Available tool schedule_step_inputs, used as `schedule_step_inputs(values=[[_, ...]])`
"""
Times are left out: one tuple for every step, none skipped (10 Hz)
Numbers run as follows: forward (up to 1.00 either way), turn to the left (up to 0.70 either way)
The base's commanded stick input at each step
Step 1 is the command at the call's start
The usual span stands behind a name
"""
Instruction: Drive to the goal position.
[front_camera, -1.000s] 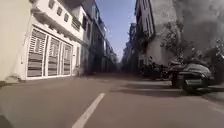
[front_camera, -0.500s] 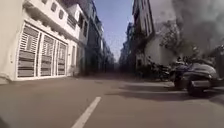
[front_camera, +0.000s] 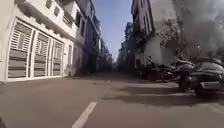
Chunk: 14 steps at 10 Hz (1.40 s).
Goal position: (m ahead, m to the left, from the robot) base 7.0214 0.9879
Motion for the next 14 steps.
schedule_step_inputs(values=[[0.7,0.0],[0.7,0.0],[0.7,0.0],[0.7,0.0],[0.7,-0.04],[0.7,-0.21],[0.7,-0.35],[0.7,-0.35],[0.7,-0.35],[0.7,-0.35],[0.7,-0.35],[0.7,-0.31],[0.7,-0.24],[0.7,-0.02]])
